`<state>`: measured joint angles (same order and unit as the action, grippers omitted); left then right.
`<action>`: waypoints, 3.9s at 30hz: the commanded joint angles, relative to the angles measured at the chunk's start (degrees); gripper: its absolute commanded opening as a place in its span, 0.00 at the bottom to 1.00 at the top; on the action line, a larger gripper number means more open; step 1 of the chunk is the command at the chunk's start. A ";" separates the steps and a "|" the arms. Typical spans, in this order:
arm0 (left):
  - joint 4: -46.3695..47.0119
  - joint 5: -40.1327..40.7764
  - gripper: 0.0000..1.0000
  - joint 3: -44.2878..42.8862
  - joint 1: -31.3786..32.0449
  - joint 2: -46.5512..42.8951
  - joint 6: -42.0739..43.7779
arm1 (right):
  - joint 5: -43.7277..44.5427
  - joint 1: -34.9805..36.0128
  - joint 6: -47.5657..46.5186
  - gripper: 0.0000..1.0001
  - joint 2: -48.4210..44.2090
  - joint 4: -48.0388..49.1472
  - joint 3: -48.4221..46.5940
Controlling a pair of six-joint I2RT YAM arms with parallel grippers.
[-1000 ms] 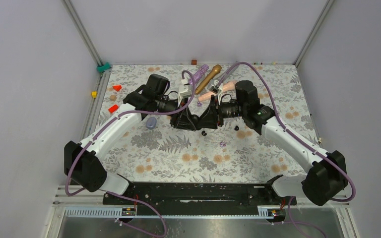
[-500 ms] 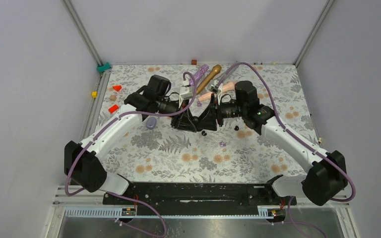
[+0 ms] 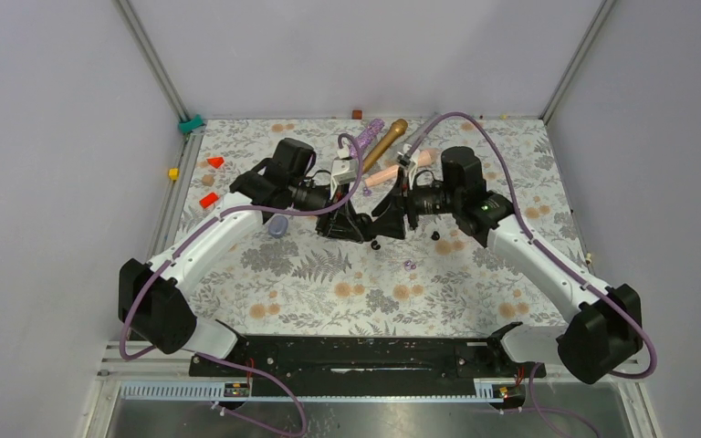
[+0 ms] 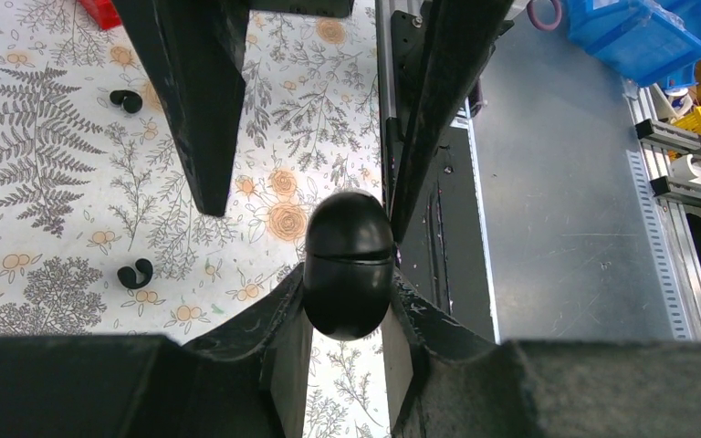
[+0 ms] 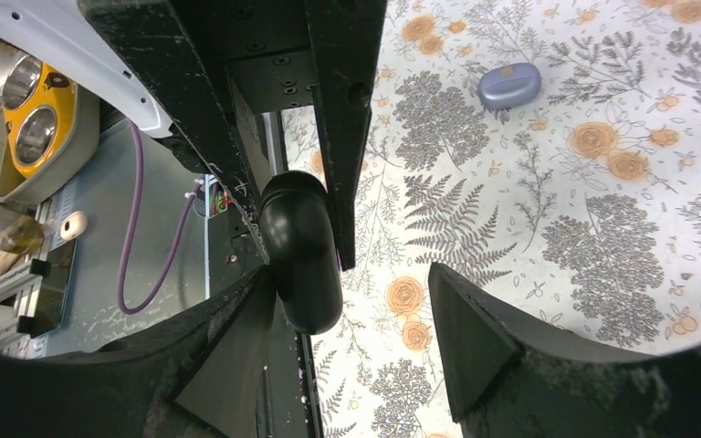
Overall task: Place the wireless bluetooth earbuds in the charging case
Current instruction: Open the charging case, then pick up the earbud from the center of the board.
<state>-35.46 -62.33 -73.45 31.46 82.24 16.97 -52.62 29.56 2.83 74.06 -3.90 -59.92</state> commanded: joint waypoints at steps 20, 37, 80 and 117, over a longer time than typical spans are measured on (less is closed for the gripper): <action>-0.48 -2.16 0.00 -0.66 -2.97 -5.10 1.32 | 4.56 -7.08 -6.30 0.90 -6.78 -10.13 -7.85; -5.68 -3.17 0.00 3.03 -13.60 -16.72 7.28 | 21.43 -21.70 -2.39 0.73 11.28 -25.96 -5.65; -0.36 1.62 0.00 6.18 -14.29 -21.32 3.38 | 44.38 -21.53 18.13 0.29 26.62 -26.02 -5.05; -0.26 4.00 0.00 5.80 -14.25 -22.82 2.98 | 39.15 -7.15 11.63 0.19 33.76 -34.92 -19.72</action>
<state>-38.85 -58.48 -66.98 17.52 61.06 19.88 -10.94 22.20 15.75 110.02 -37.26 -77.08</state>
